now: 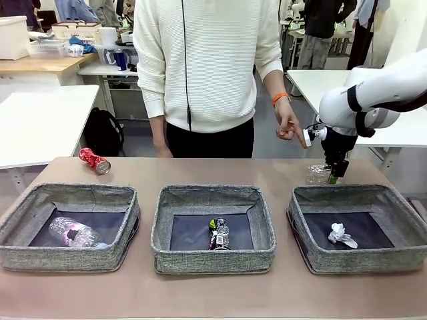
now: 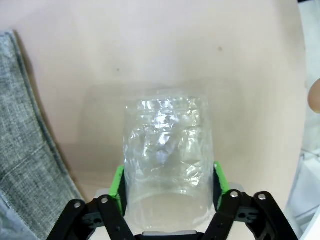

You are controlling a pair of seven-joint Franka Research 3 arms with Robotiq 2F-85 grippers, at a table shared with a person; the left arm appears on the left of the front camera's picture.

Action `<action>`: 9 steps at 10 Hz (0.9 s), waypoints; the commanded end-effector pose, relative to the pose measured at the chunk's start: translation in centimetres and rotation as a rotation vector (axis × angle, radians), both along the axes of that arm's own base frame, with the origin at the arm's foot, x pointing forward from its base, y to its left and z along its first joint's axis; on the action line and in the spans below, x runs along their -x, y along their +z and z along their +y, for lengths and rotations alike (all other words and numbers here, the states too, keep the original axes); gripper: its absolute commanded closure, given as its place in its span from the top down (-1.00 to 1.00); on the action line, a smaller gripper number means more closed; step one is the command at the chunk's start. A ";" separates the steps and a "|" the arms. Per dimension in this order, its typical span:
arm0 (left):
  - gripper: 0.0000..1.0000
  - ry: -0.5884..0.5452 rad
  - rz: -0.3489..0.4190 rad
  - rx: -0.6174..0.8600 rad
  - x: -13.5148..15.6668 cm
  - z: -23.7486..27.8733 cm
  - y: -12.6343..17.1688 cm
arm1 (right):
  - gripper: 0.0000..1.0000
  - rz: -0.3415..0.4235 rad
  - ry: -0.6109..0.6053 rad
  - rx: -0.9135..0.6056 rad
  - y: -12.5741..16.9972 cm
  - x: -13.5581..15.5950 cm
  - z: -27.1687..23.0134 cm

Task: Sort the waste into the appropriate baskets.
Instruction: Pick up the waste item pointed out by the person.

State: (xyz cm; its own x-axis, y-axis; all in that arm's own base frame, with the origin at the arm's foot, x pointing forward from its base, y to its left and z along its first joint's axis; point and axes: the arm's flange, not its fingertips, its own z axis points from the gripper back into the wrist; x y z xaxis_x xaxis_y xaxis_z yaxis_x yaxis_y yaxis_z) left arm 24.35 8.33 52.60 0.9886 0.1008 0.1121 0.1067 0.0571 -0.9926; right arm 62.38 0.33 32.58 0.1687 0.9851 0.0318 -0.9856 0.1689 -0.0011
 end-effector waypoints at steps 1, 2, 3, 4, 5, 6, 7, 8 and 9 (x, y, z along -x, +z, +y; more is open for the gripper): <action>1.00 0.001 -0.004 0.024 0.1 -0.2 0.7 | -0.06 0.016 0.010 0.013 -0.1 -0.5 -0.1; 1.00 0.001 -0.004 0.024 0.1 -0.2 0.7 | -0.18 0.018 0.012 0.013 -0.1 -0.4 -0.1; 1.00 0.001 -0.004 0.024 0.1 -0.2 0.7 | -0.46 0.019 0.012 0.013 -0.1 -0.4 -0.1; 1.00 0.001 -0.004 0.024 0.1 -0.2 0.7 | -0.58 0.020 0.011 0.015 -0.2 -0.4 -0.2; 1.00 0.001 -0.004 0.024 0.1 -0.2 0.7 | -0.85 0.024 0.008 0.016 -0.2 -0.4 -0.2; 1.00 0.001 -0.004 0.024 0.1 -0.2 0.7 | -0.84 0.029 0.005 0.008 -0.2 -0.5 -0.2; 1.00 0.001 -0.004 0.024 0.1 -0.2 0.7 | -0.84 0.030 -0.001 0.008 -0.1 -0.4 -0.3; 1.00 0.001 -0.004 0.024 0.1 -0.2 0.7 | -0.84 0.028 -0.004 0.012 0.1 -0.4 -0.4; 1.00 0.001 -0.004 0.024 0.1 -0.2 0.7 | -0.84 0.016 -0.010 0.007 0.5 -0.3 -0.5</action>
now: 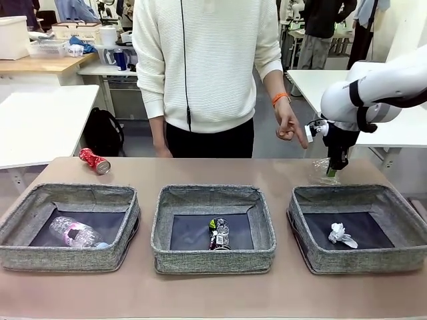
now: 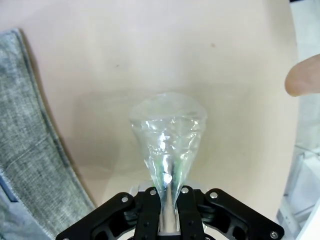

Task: Sort the waste into the appropriate baskets.
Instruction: Pick up the waste item pointed out by the person.

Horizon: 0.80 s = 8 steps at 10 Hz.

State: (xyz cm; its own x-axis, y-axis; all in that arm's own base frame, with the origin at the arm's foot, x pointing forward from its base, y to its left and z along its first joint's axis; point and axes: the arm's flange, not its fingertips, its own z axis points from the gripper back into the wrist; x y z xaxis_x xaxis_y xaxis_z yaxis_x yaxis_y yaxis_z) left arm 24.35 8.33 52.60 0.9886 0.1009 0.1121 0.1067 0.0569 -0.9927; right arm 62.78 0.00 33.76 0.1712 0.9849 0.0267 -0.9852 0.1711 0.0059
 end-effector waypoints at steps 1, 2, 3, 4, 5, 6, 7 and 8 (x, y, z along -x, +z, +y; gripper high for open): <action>1.00 0.001 -0.004 0.023 0.1 -0.2 0.7 | -0.84 0.002 -0.020 0.003 -0.2 0.3 -0.3; 1.00 0.001 -0.004 0.023 0.1 -0.2 0.7 | -0.84 -0.009 -0.056 0.007 0.8 0.6 -0.4; 1.00 0.001 -0.004 0.023 0.1 -0.2 0.7 | -0.84 -0.012 -0.119 0.017 2.5 1.4 -0.6; 1.00 0.001 -0.004 0.023 0.1 -0.2 0.7 | -0.84 -0.031 -0.266 0.030 6.2 3.4 -0.6; 1.00 0.001 -0.004 0.023 0.1 -0.2 0.7 | -0.84 -0.020 -0.430 0.003 10.4 6.0 -0.3; 1.00 0.001 -0.004 0.023 0.1 -0.2 0.7 | -0.84 -0.081 -0.559 -0.022 14.5 9.1 0.4; 1.00 0.001 -0.004 0.023 0.1 -0.2 0.7 | -0.84 -0.105 -0.680 -0.029 17.6 12.3 1.4; 1.00 0.001 -0.004 0.023 0.1 -0.2 0.7 | -0.84 -0.094 -0.753 -0.026 19.9 16.0 2.7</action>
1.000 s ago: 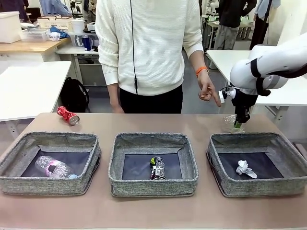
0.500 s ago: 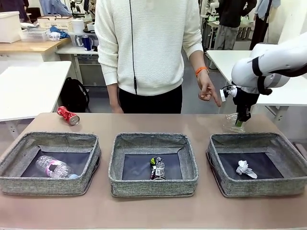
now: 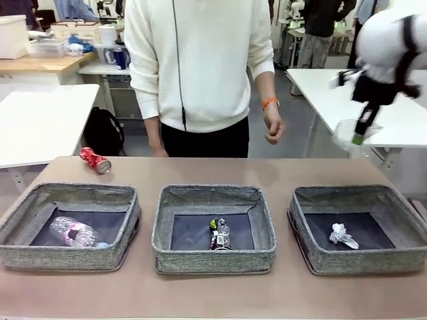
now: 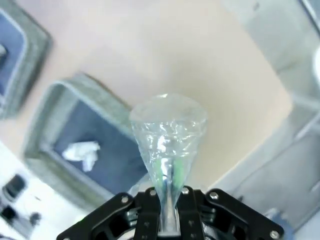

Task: Sort the waste into the appropriate baskets.
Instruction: Pick up the waste item pointed out by the person.

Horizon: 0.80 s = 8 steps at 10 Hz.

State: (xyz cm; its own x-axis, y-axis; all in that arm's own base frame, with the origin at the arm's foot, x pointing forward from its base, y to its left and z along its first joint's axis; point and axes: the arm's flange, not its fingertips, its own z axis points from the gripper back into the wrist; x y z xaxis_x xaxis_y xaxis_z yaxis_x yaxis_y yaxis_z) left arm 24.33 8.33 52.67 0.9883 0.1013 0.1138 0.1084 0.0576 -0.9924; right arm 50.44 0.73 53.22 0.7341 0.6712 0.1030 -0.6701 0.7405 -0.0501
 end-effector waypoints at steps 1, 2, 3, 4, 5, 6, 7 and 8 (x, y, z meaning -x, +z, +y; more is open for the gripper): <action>1.00 0.000 -0.002 0.024 0.1 -0.2 0.6 | -0.84 -0.039 -0.103 0.012 1.7 6.7 3.0; 1.00 0.000 -0.002 0.024 0.1 -0.2 0.6 | -0.84 -0.086 -0.091 -0.011 2.1 9.4 3.8; 1.00 0.000 -0.002 0.024 0.1 -0.2 0.6 | -0.84 -0.114 -0.068 -0.008 1.2 10.3 4.3; 1.00 0.000 -0.002 0.024 0.1 -0.2 0.6 | -0.84 -0.049 -0.093 -0.009 3.8 7.4 2.9; 1.00 0.000 -0.002 0.024 0.1 -0.2 0.6 | -0.84 -0.049 -0.093 -0.009 3.8 7.4 2.9; 1.00 0.000 -0.002 0.024 0.1 -0.2 0.6 | -0.85 -0.073 -0.075 -0.012 3.6 10.5 4.2; 1.00 0.000 -0.002 0.024 0.1 -0.2 0.6 | -0.85 -0.016 -0.114 -0.118 1.3 8.6 4.4; 1.00 0.000 -0.002 0.024 0.1 -0.2 0.6 | -0.85 -0.037 -0.140 -0.098 2.8 8.9 6.9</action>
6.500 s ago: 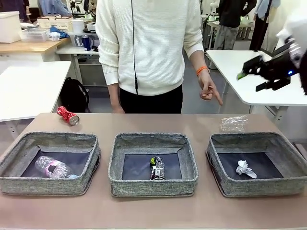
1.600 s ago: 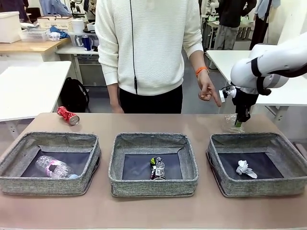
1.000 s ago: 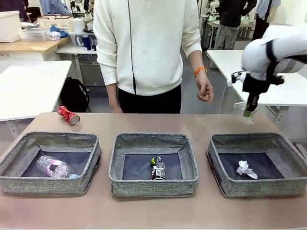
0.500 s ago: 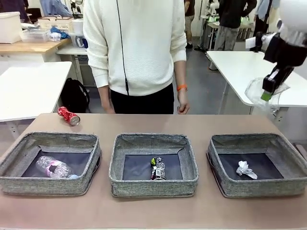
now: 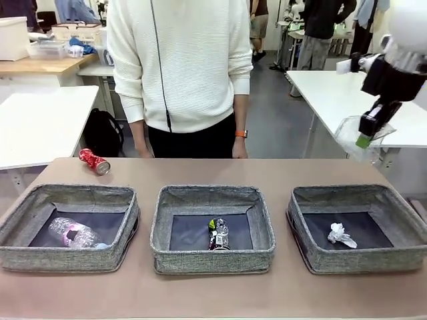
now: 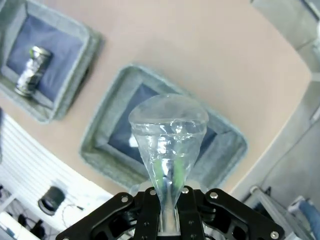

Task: Sort the waste into the appropriate baskets.
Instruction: Pick up the waste item pointed out by the person.

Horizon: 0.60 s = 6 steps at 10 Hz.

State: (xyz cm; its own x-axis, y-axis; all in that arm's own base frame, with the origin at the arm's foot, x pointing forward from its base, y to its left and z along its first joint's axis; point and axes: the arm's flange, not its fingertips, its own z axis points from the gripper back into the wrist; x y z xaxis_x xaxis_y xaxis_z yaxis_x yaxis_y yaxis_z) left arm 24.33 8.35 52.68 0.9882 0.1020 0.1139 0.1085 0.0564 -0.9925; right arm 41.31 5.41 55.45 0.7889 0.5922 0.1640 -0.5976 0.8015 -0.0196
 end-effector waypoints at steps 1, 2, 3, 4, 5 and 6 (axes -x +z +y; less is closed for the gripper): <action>1.00 0.000 -0.002 0.023 0.1 -0.2 0.6 | -0.85 -0.010 -0.092 0.024 3.5 0.7 5.8; 1.00 0.000 -0.002 0.023 0.1 -0.2 0.6 | -0.85 0.062 -0.173 0.096 5.6 1.4 8.3; 1.00 0.000 -0.002 0.023 0.1 -0.2 0.6 | -0.85 0.060 -0.168 0.089 8.3 2.5 11.5; 1.00 0.000 -0.002 0.023 0.1 -0.2 0.6 | -0.85 0.089 -0.211 0.084 10.0 3.3 14.0; 1.00 0.000 -0.002 0.023 0.1 -0.2 0.6 | -0.85 0.080 -0.402 0.075 11.7 3.9 17.4; 1.00 0.000 -0.002 0.023 0.1 -0.2 0.6 | -0.85 0.057 -0.524 0.042 13.4 5.3 21.1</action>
State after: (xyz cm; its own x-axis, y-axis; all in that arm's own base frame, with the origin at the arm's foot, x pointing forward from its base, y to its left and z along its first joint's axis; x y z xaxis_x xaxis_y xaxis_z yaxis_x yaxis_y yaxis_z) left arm 24.35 8.36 52.68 0.9882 0.1026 0.1136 0.1083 0.0552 -0.9926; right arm 34.91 23.72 67.55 0.9566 0.2780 0.0869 -0.2740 0.9601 -0.0552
